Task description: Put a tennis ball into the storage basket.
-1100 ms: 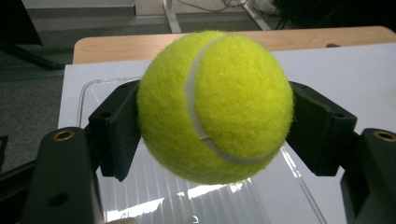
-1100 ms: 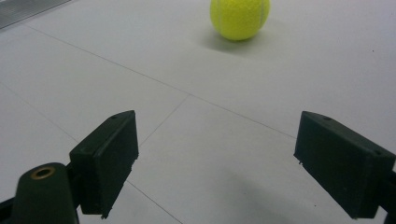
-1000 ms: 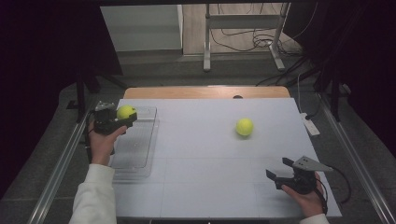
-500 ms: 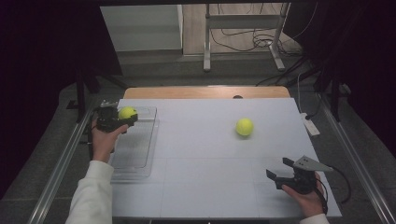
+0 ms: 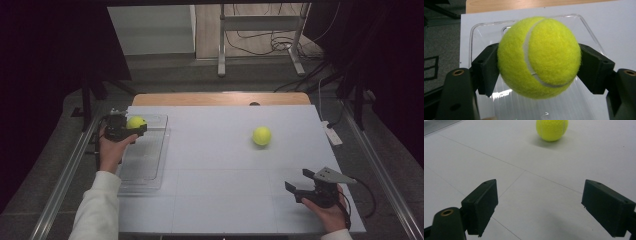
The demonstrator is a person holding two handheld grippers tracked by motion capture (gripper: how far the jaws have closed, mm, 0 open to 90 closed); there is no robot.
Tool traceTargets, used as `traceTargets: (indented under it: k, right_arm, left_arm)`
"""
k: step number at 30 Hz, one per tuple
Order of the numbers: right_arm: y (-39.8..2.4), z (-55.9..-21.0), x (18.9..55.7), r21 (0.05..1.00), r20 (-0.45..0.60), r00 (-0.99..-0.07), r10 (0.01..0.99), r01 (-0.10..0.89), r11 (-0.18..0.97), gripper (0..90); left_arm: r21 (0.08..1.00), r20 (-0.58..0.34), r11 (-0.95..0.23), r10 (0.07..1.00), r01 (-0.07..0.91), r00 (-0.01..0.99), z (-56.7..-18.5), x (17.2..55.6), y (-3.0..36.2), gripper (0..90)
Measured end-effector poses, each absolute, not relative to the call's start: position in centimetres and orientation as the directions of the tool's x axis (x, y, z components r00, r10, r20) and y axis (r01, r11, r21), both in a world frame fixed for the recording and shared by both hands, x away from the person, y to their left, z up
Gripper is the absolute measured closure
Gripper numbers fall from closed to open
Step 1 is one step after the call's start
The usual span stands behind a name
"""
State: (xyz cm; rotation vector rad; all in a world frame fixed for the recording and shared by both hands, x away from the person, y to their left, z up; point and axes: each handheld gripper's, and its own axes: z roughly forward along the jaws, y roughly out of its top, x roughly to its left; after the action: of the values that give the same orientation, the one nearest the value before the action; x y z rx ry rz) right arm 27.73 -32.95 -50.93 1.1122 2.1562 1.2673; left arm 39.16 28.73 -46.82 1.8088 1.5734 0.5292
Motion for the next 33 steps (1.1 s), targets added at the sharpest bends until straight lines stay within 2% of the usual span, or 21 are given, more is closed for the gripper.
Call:
traceTargets:
  k: [17,33]
  right_arm:
    - [-33.0,-51.0,27.8,0.858,0.051,-0.601,0.798,0.435,0.274,14.2]
    - [-33.0,-51.0,27.8,0.857,0.049,-0.601,0.798,0.436,0.275,14.2]
  left_arm:
    - [0.678,-0.12,-0.059,0.974,0.733,0.19,-47.7,39.9,28.4,26.3]
    - [0.588,-0.067,-0.118,0.979,0.8,0.194,-49.4,40.8,28.4,26.2]
